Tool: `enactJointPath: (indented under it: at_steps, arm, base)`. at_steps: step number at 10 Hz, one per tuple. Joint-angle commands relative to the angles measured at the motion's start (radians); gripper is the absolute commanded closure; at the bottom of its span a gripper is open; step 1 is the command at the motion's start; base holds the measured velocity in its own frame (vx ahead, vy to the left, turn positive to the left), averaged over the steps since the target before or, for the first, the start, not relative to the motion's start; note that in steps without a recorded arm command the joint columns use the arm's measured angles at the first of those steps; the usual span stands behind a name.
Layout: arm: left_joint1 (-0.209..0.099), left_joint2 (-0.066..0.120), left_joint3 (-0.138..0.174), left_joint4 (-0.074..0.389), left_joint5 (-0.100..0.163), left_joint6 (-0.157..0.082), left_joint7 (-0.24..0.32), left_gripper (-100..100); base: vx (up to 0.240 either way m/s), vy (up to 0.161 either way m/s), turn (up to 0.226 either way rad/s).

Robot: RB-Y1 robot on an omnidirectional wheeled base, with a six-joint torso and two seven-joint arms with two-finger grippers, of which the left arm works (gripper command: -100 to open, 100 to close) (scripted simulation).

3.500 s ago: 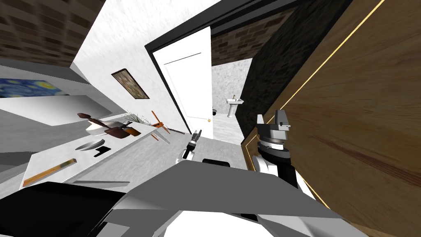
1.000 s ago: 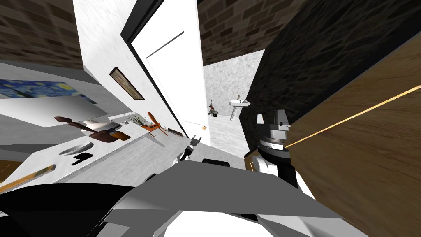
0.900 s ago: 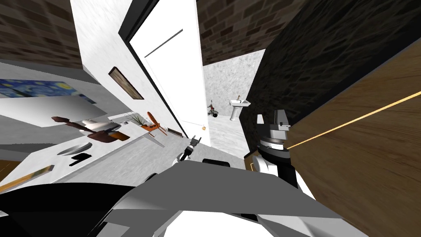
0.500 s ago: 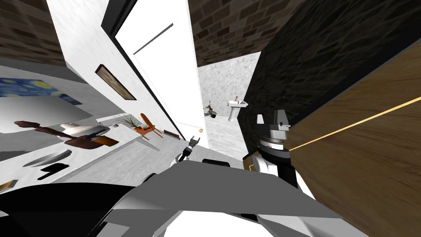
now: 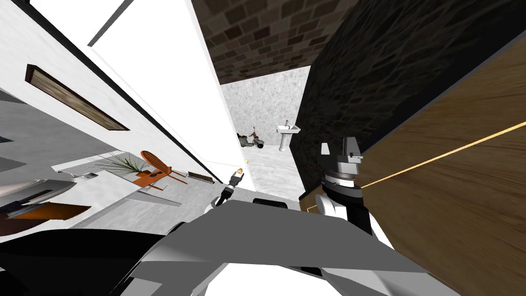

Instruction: Pull the door open

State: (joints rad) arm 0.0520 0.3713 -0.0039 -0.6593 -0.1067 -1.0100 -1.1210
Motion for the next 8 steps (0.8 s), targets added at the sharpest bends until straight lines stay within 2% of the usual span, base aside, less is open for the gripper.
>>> enactJointPath:
  at_steps: [1, 2, 3, 4, 8]
  arm:
    - [-0.018, 0.001, 0.009, 0.05, 0.006, -0.027, -0.004, -100]
    - [-0.015, 0.007, 0.019, 0.063, 0.013, -0.036, -0.003, -100]
    - [-0.032, 0.004, 0.014, 0.087, 0.01, -0.043, -0.004, -100]
    - [-0.032, 0.004, 0.014, 0.087, 0.01, -0.043, -0.004, 100]
    - [-0.032, 0.004, 0.014, 0.087, 0.01, -0.043, -0.004, 100]
  base:
    - [0.147, -0.012, -0.034]
    - [0.106, -0.002, -0.089]
    - [0.05, 0.002, -0.024]
    - [-0.004, 0.004, 0.029]
    - [-0.01, 0.003, -0.002]
